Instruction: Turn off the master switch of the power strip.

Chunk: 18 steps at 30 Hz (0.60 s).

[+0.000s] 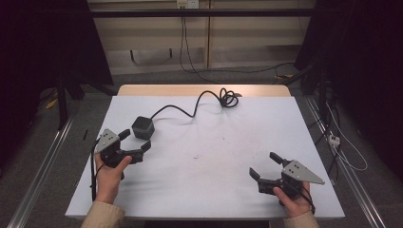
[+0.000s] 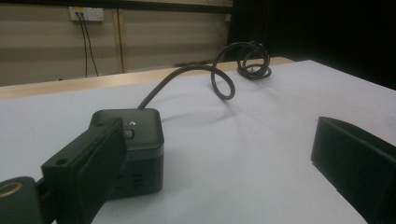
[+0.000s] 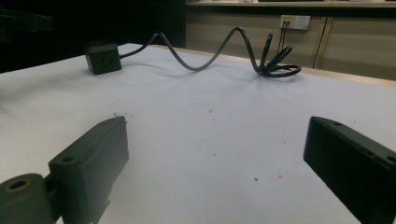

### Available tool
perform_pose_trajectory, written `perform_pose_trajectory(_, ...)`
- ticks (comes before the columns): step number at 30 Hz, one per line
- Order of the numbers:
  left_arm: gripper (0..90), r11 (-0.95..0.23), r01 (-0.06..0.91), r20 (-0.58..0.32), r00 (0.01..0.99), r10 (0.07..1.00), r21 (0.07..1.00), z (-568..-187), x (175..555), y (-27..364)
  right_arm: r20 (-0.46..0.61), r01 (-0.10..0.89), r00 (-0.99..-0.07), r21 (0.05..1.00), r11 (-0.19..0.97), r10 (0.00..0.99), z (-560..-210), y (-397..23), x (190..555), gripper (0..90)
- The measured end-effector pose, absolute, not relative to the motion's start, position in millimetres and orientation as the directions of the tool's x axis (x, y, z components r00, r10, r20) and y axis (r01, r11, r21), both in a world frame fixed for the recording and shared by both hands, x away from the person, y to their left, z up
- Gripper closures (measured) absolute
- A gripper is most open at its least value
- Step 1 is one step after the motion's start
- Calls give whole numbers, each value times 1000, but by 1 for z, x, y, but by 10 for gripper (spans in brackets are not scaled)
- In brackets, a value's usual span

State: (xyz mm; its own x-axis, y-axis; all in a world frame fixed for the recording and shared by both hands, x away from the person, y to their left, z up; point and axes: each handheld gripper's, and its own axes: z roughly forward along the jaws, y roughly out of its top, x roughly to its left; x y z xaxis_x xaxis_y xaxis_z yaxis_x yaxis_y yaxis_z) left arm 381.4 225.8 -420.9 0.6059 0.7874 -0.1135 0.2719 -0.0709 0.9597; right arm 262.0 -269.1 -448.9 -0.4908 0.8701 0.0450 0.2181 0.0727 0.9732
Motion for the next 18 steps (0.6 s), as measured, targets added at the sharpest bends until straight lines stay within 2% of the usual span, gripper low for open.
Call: perform_pose_trajectory(18, 33, -84, 279, -105, 599, 794, 957, -419, 395, 224, 43, 219, -492, 973, 75, 870, -449, -269, 262, 64)
